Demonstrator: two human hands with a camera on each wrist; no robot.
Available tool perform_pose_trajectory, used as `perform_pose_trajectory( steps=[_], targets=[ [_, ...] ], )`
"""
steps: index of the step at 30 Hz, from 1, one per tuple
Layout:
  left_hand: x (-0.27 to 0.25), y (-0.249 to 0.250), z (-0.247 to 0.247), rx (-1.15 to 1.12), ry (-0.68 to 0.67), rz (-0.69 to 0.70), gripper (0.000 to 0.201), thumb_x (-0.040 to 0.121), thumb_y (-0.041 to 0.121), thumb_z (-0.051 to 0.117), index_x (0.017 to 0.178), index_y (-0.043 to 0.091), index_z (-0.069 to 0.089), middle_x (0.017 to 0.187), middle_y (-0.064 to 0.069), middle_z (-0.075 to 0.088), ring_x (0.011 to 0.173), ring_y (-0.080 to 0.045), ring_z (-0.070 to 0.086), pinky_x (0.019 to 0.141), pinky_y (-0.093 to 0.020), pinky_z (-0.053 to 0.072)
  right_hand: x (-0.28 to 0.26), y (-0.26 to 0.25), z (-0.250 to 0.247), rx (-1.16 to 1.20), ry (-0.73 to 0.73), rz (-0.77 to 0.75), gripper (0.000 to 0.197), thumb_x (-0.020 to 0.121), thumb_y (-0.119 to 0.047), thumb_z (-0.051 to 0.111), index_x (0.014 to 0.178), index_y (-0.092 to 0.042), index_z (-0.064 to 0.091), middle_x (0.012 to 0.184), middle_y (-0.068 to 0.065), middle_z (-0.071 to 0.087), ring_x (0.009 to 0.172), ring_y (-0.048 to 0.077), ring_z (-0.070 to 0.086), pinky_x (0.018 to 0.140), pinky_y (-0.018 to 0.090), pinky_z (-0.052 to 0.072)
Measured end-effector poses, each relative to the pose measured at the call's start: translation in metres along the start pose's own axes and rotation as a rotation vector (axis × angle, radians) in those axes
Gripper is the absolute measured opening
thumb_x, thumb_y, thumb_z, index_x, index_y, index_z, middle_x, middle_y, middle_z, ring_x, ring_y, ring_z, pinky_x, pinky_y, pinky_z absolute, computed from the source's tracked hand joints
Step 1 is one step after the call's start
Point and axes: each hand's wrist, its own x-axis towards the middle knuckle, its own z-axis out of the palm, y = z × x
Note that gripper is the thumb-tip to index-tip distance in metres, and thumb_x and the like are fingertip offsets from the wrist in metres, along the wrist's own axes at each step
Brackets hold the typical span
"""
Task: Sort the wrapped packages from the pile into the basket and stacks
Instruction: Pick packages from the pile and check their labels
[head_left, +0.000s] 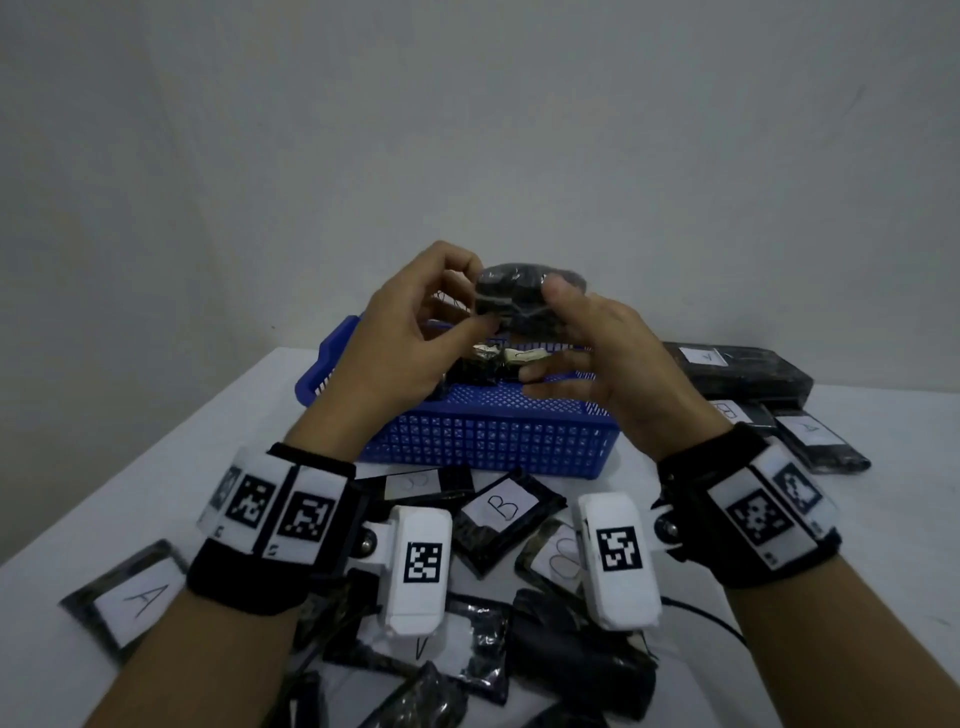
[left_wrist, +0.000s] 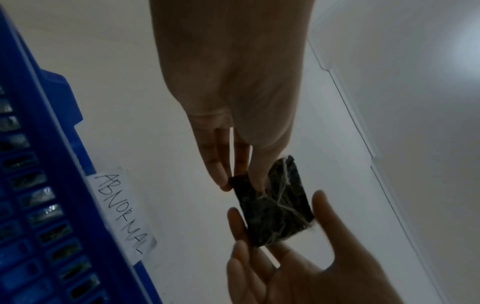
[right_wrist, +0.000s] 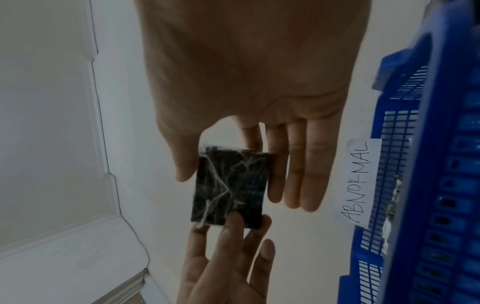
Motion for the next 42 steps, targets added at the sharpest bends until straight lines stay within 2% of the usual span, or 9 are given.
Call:
perform_pose_trajectory(
  steps=[6,10,14,20,25,29,34,38,42],
  targets=[
    [-0.002,-0.005,0.003,0.035,-0.061,0.042,0.016,0.093,0.01,0.068,0.104,0.017,0.057,0.099,0.007,0.063,0.089,-0.014,0.067,0.076,-0.027,0.055,0.004,0.005,0.004,0.027,0.112,-0.08,0.033,0.096,-0.032,0.063,0.111,-0.003,0.071,0.105,0.015,0.075,0.076,0.019,0.067,0.073,0.03,0.061],
    [-0.001,-0.002,-0.002,-0.161,-0.08,-0.112,0.022,0.1,0.005,0.054,0.119,0.018,0.055,0.117,-0.001,0.064,0.098,-0.019,0.071,0.08,-0.027,0.056,0.003,0.002,-0.003,0.0,0.13,-0.193,0.034,0.088,-0.02,0.072,0.118,-0.005,0.064,0.106,0.014,0.069,0.073,0.014,0.066,0.072,0.029,0.06],
    [0.0,0.01,-0.002,-0.407,-0.045,-0.299,0.021,0.105,0.021,0.045,0.122,0.015,0.056,0.109,-0.011,0.07,0.082,-0.021,0.072,0.069,-0.026,0.057,-0.002,0.0,-0.008,-0.088,0.062,-0.274,0.06,0.081,-0.001,0.078,0.133,-0.014,0.051,0.13,0.003,0.06,0.093,0.024,0.074,0.072,0.036,0.063],
    [-0.002,0.006,0.0,-0.384,-0.101,-0.226,0.051,0.085,0.014,0.066,0.133,0.007,0.051,0.087,0.001,0.073,0.084,-0.018,0.073,0.073,-0.026,0.058,-0.003,-0.005,-0.007,-0.072,0.09,-0.289,0.03,0.094,-0.006,0.065,0.123,-0.015,0.061,0.115,0.0,0.066,0.086,0.019,0.074,0.065,0.033,0.061],
    [-0.002,0.004,0.003,-0.28,-0.07,-0.22,0.044,0.089,0.004,0.067,0.131,0.01,0.056,0.093,-0.002,0.074,0.086,-0.02,0.074,0.077,-0.03,0.06,0.002,0.002,-0.008,-0.161,0.193,-0.258,0.035,0.091,-0.014,0.072,0.123,-0.018,0.057,0.118,-0.002,0.066,0.089,0.02,0.074,0.065,0.032,0.062],
    [-0.002,0.005,0.002,-0.096,-0.005,-0.111,0.032,0.084,0.01,0.077,0.11,0.024,0.063,0.095,0.002,0.07,0.083,-0.015,0.07,0.08,-0.033,0.06,0.006,0.006,-0.008,-0.184,0.168,-0.152,0.044,0.088,-0.035,0.075,0.127,-0.024,0.057,0.12,-0.001,0.068,0.107,0.016,0.07,0.084,0.037,0.063],
    [-0.003,0.008,0.006,-0.035,-0.089,-0.057,0.027,0.082,0.011,0.079,0.105,0.02,0.068,0.1,-0.004,0.069,0.089,-0.021,0.069,0.085,-0.035,0.059,0.006,0.007,-0.003,-0.18,0.125,-0.199,0.049,0.08,-0.042,0.078,0.122,-0.023,0.062,0.116,-0.002,0.073,0.108,0.012,0.07,0.093,0.037,0.058],
    [-0.004,0.005,0.005,-0.101,-0.149,-0.116,0.025,0.091,0.011,0.07,0.113,0.021,0.068,0.108,-0.002,0.071,0.095,-0.02,0.071,0.087,-0.036,0.058,0.004,0.007,-0.004,-0.204,0.262,-0.332,0.035,0.083,-0.034,0.081,0.109,-0.014,0.068,0.1,0.002,0.076,0.093,0.017,0.074,0.086,0.037,0.061],
    [-0.004,0.005,0.008,-0.229,-0.145,-0.303,0.02,0.1,0.021,0.056,0.117,0.014,0.065,0.097,-0.005,0.071,0.083,-0.016,0.071,0.08,-0.031,0.058,0.004,0.005,-0.005,-0.226,0.336,-0.427,0.016,0.089,-0.024,0.076,0.101,-0.014,0.071,0.092,0.004,0.075,0.086,0.021,0.074,0.083,0.045,0.061]
  ],
)
